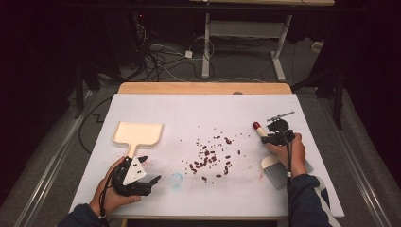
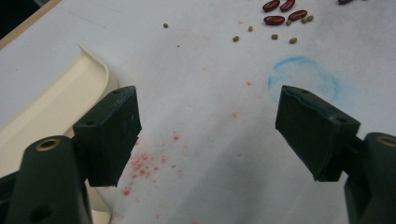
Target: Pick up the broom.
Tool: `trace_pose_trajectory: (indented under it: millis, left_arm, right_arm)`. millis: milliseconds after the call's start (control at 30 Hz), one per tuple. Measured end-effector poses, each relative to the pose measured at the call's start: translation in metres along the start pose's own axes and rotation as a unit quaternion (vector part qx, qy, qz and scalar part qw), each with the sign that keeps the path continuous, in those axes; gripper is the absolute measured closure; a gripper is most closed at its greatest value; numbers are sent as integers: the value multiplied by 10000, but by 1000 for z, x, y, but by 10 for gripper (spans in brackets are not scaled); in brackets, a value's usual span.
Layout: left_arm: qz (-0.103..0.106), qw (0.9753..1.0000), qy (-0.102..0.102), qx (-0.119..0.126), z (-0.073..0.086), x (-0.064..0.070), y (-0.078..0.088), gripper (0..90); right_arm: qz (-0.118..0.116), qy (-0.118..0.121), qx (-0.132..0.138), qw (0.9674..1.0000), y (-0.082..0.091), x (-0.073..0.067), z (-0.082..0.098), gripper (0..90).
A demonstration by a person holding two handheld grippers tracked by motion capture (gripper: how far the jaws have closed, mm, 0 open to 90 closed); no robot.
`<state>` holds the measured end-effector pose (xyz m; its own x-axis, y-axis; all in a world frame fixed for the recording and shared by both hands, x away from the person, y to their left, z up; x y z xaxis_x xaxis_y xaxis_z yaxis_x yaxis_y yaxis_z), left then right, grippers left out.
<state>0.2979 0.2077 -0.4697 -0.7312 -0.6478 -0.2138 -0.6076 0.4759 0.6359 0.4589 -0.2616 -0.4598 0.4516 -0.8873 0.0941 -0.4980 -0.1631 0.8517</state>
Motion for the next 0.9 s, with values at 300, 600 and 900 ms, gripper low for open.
trace_pose_trajectory:
  millis: [300,600,900]
  left_arm:
    - [3,10000,9,14,0,0,1,213]
    - [21,10000,6,7,-1,1,1,213]
    - [166,9985,255,461,-20,3,5,224]
  right_arm:
    - [-57,-86,475,9988,14,3,3,703]
    - [-138,-205,1630,9863,57,9,11,704]
    - [-144,101,2603,9654,97,-11,21,705]
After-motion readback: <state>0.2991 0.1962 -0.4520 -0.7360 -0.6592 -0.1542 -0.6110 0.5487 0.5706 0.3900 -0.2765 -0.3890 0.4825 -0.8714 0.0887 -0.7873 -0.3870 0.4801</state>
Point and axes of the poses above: each handheld gripper's, and its own axes: y roughly backward along the jaws, z roughly out of its underside, x roughly to its right, the point moved 1 cm from there along -y, roughly forward along the jaws, and after that the axes turned 3 degrees about y, right-handed, at the moved point
